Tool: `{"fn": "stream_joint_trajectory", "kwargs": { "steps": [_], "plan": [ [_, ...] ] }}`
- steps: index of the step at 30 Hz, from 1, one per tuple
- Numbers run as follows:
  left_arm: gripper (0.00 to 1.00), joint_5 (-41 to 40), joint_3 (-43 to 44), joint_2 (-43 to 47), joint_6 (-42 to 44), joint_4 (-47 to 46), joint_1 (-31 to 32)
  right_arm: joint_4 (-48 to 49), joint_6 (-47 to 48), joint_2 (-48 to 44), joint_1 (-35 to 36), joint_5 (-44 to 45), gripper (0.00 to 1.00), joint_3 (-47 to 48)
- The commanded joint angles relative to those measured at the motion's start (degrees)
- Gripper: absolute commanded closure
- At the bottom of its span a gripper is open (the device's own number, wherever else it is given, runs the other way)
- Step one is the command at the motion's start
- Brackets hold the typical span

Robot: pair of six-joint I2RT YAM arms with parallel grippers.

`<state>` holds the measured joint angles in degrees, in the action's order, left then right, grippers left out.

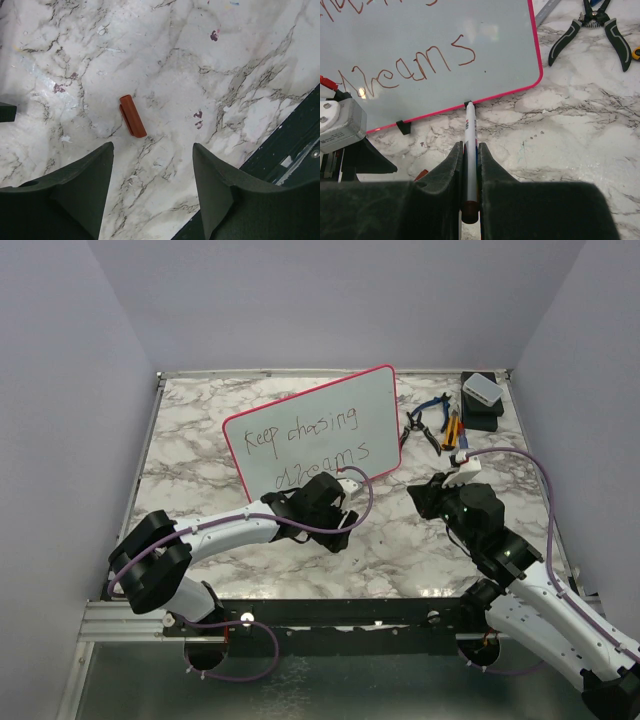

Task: Write a sentence on the whiteboard
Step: Close the whiteboard marker at the center of the board.

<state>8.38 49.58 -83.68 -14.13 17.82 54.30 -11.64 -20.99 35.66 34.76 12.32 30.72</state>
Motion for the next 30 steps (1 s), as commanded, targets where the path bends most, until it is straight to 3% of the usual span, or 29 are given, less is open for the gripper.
{"fn": "stream_joint_trajectory", "kwargs": {
  "steps": [1, 8, 14, 17, 23, 30],
  "plan": [
    [0.34, -1.6, 0.57, 0.03, -8.5, -1.73, 0.0, -0.42, -0.75, -0.95, -0.23, 1.81, 0.99, -0.62],
    [0.34, 0.08, -3.5, -1.06, -14.32, -6.72, 0.06, -0.51, -1.72, -1.86, -0.22, 3.42, 0.99, -1.17],
    [0.44, -4.2, -4.38, -2.66, -11.93, -7.11, 0.34, -0.49, -1.89, -1.56, -0.22, 3.2, 0.99, -1.1],
    [0.51, -7.32, -3.17, -4.71, -10.43, -7.02, 2.22, -0.45, -2.02, -1.62, -0.22, 3.24, 0.99, -1.19],
    [0.63, -21.5, -0.43, -8.55, -10.11, -1.76, 6.43, -0.51, -2.33, -1.8, -0.22, 3.58, 0.99, -1.52],
    [0.62, -27.03, 0.94, -9.85, -10.17, 0.17, 7.49, -0.28, -2.33, -1.56, -0.25, 3.5, 0.99, -1.62]
  ]
}}
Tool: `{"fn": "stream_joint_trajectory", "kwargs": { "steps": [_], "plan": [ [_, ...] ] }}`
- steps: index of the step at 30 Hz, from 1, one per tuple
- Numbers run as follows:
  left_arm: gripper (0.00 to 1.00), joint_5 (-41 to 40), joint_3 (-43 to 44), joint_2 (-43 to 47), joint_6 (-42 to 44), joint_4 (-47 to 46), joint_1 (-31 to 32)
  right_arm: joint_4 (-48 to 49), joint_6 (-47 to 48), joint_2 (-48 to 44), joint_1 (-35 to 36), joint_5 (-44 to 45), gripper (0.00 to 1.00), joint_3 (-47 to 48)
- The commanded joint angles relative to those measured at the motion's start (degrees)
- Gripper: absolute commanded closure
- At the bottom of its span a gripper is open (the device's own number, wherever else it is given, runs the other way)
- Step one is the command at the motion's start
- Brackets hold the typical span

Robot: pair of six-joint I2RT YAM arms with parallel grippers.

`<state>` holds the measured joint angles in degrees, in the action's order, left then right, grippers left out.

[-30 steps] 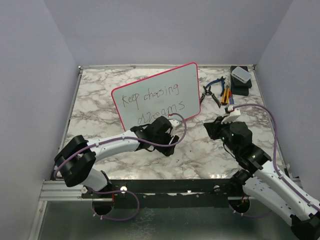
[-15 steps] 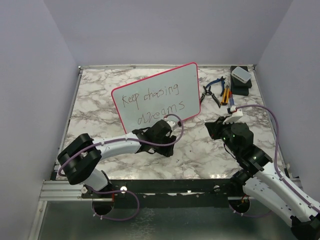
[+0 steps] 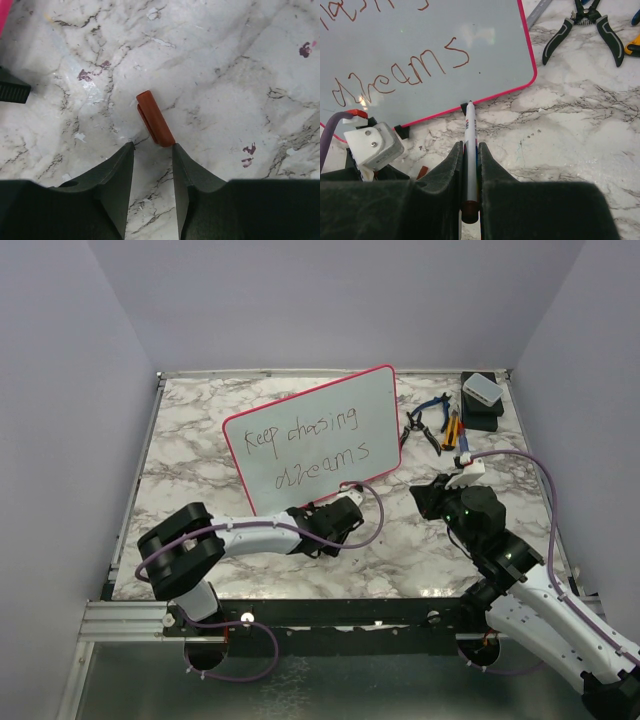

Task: Write a sentence on the whiteboard
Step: Close the whiteboard marker at the center of the board.

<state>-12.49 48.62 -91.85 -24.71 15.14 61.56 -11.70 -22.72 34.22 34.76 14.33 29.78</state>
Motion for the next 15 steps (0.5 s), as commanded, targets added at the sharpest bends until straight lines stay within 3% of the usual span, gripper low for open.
{"fn": "stream_joint_trajectory", "kwargs": {
  "steps": [1, 10, 15],
  "plan": [
    [0.61, -5.76, 2.33, -1.95, 0.26, 2.81, 0.18, -0.1, -0.63, -0.05, -0.23, 1.49, 0.99, -0.73],
    [0.58, -3.45, 4.37, -4.08, -0.44, 0.69, 0.31, -0.38, -0.67, -0.48, -0.22, 1.78, 0.99, -1.35],
    [0.63, -3.87, 4.08, -5.51, -0.64, 0.77, 0.23, -0.99, -0.56, -0.97, -0.21, 2.26, 0.99, -1.36]
  ]
}}
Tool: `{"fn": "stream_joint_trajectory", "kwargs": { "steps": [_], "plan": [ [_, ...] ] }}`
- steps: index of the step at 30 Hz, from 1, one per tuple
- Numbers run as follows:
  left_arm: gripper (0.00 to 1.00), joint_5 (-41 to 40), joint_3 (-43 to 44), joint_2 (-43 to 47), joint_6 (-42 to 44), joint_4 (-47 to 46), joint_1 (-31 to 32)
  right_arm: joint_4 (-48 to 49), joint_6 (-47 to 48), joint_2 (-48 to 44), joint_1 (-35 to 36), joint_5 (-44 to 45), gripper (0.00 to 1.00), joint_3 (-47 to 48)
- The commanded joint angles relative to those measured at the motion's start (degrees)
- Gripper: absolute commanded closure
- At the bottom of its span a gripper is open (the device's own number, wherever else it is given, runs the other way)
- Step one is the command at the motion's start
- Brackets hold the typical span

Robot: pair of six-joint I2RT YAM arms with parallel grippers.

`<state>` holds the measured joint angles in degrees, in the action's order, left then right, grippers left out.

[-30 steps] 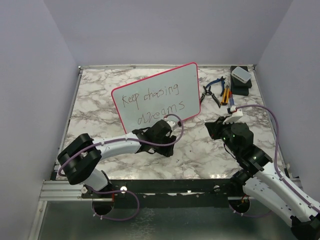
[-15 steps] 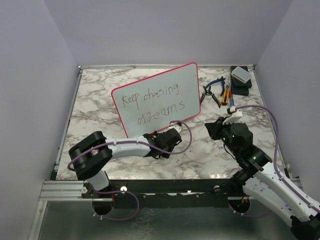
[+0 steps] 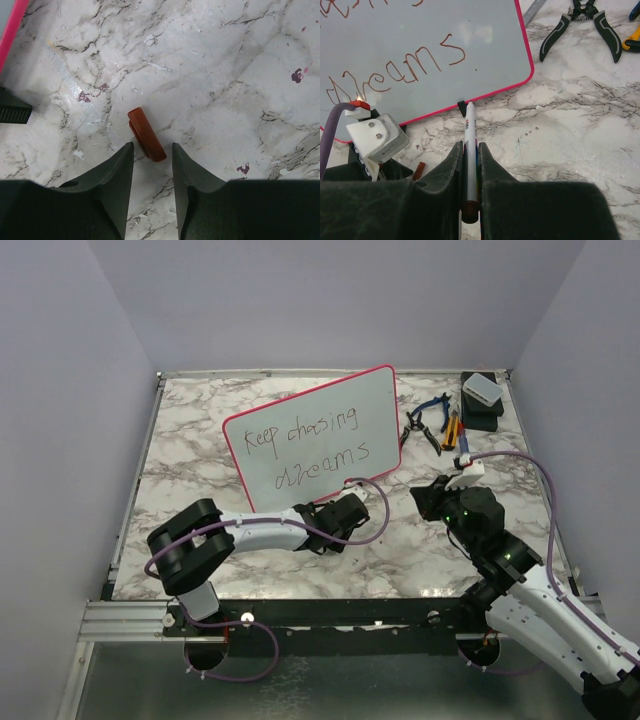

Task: Write a sentence on the whiteboard
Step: Close the whiteboard marker at the center of the board.

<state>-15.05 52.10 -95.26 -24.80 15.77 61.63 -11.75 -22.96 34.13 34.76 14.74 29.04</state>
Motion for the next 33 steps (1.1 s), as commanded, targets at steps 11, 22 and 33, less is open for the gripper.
{"fn": "stream_joint_trajectory", "kwargs": {
  "steps": [11, 22, 33],
  "plan": [
    [1.0, -5.42, -1.57, 1.76, 1.56, 1.37, 0.14, -0.93, 0.1, 0.24, -0.27, 0.41, 0.99, 0.31],
    [1.0, -8.75, -3.69, 21.46, 17.67, 0.33, -3.84, -13.21, 2.4, 13.74, -0.58, -15.25, 0.99, 14.84],
    [1.0, 16.27, -10.34, 39.85, 29.63, -1.24, -4.93, -11.48, 3.76, 20.37, -17.74, -57.84, 0.99, 23.27]
  ]
}}
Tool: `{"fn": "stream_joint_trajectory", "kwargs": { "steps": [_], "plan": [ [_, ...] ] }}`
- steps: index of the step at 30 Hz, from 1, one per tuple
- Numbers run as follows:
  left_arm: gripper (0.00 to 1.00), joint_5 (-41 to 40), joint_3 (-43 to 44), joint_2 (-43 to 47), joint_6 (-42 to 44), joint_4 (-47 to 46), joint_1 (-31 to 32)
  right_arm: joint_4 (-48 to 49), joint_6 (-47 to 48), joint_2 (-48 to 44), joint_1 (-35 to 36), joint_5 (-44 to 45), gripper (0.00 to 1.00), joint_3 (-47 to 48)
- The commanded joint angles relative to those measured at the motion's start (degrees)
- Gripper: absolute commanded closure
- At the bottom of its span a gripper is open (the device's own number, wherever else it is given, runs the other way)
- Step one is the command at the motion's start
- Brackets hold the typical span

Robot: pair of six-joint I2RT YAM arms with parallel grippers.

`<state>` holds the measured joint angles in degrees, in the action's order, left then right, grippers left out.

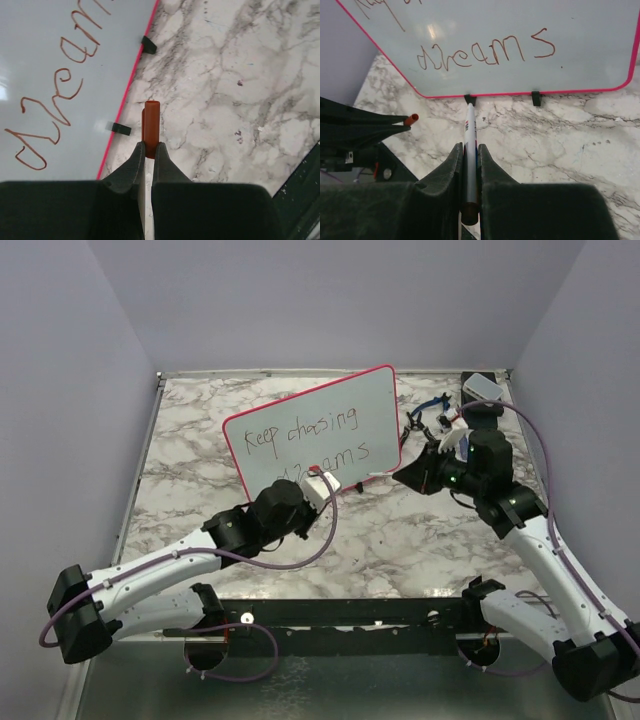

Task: Write a sentence on the whiteboard
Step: Close the whiteboard marker at the center of the board.

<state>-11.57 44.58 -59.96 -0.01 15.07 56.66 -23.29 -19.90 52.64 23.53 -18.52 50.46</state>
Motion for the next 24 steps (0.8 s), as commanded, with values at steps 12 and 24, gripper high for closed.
{"fn": "stream_joint_trajectory", "kwargs": {
  "steps": [12, 24],
  "plan": [
    [1.0, 24.98, -3.4, 5.28, 3.9, -1.93, 0.12, 3.12, -1.31, 6.3, -7.18, -41.04, 0.99, -0.37],
    [1.0, 24.83, -3.83, 5.74, 3.61, -2.32, 0.14, -4.83, 4.38, 7.78, -7.19, -40.96, 0.99, -0.04]
  ]
}}
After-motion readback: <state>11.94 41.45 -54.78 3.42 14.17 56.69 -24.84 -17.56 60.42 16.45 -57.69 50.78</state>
